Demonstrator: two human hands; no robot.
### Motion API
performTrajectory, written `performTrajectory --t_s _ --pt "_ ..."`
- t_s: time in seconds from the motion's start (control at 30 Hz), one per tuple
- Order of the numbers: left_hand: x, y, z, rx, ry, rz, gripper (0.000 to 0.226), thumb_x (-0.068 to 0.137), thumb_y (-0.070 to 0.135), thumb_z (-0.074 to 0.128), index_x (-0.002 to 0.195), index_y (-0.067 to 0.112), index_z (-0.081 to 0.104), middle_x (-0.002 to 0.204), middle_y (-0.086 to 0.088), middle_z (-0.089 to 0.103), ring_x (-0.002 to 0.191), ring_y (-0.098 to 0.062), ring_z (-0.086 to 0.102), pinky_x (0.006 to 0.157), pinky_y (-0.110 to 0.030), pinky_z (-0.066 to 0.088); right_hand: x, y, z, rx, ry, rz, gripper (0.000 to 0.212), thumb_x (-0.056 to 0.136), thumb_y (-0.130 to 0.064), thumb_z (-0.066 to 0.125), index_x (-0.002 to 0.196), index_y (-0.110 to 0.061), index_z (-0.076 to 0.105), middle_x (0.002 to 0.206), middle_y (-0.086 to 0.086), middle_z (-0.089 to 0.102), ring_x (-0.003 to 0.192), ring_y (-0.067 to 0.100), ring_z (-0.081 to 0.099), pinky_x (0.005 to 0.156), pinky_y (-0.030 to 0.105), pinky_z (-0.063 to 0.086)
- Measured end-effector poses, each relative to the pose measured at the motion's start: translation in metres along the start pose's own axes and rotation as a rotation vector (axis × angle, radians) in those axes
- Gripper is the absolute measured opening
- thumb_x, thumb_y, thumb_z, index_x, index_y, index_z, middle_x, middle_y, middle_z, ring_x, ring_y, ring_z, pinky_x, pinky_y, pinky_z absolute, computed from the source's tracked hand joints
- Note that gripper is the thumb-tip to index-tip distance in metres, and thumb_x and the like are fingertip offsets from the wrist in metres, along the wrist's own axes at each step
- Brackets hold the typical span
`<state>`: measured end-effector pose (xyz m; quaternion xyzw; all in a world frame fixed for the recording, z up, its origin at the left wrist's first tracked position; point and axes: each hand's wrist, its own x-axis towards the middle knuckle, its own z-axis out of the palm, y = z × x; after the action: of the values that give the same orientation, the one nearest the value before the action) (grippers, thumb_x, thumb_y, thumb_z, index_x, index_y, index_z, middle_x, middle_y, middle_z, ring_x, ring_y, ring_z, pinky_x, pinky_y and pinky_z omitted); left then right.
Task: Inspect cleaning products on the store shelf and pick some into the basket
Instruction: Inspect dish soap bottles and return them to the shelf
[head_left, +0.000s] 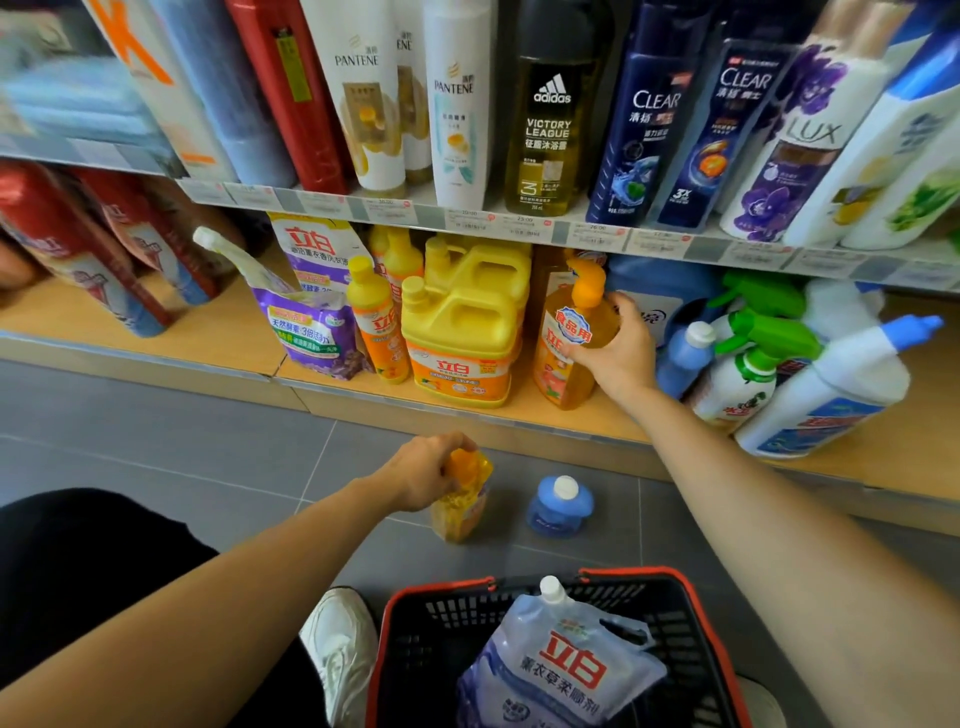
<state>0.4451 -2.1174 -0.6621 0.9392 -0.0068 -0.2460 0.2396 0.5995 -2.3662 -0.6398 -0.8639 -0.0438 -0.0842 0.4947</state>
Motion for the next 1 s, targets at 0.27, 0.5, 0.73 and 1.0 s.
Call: performTrajectory --t_s 0.27,0.5,0.73,1.0 --pt "-0.003 -0.003 -0.010 0.263 -0.050 -0.028 0.063 0.091 0.038 0.072 0.147 0.026 0.045 0.133 -0.006 0.063 0.117 -0.026 0.060 0.092 -0.036 0.049 -0.028 -0.025 -0.047 -0.088 -0.132 -0.136 0.079 0.069 -0.022 0.090 0.139 -0.024 0.053 0.129 -0.004 0.064 0.116 0.010 0.059 0.099 0.038 0.053" --pt "-0.027 0.065 -0.053 -0.185 0.278 0.182 0.048 0.092 0.040 0.071 0.133 0.019 0.061 0.114 0.001 0.071 0.098 -0.012 0.066 0.089 -0.037 0.057 -0.064 -0.074 -0.118 -0.201 -0.268 -0.189 0.092 0.063 -0.036 0.093 0.144 -0.029 0.049 0.134 -0.006 0.061 0.120 0.013 0.059 0.099 0.042 0.053" --pt "-0.096 0.137 -0.086 -0.800 0.237 0.572 0.039 0.089 0.038 0.070 0.124 0.022 0.067 0.115 -0.008 0.071 0.110 -0.026 0.065 0.089 -0.037 0.056 -0.138 -0.106 -0.145 -0.347 -0.349 -0.280 0.089 0.055 -0.065 0.074 0.136 -0.055 0.039 0.127 -0.021 0.061 0.109 -0.003 0.058 0.091 0.034 0.055" --pt "-0.121 0.143 -0.075 -0.550 0.058 0.742 0.037 0.090 0.004 0.071 0.126 0.013 0.064 0.120 0.003 0.069 0.112 -0.010 0.065 0.090 -0.027 0.056 -0.172 -0.088 -0.141 0.089 -0.520 -0.131 0.091 0.058 -0.016 0.097 0.139 -0.024 0.056 0.129 -0.012 0.067 0.117 0.005 0.063 0.097 0.028 0.054"
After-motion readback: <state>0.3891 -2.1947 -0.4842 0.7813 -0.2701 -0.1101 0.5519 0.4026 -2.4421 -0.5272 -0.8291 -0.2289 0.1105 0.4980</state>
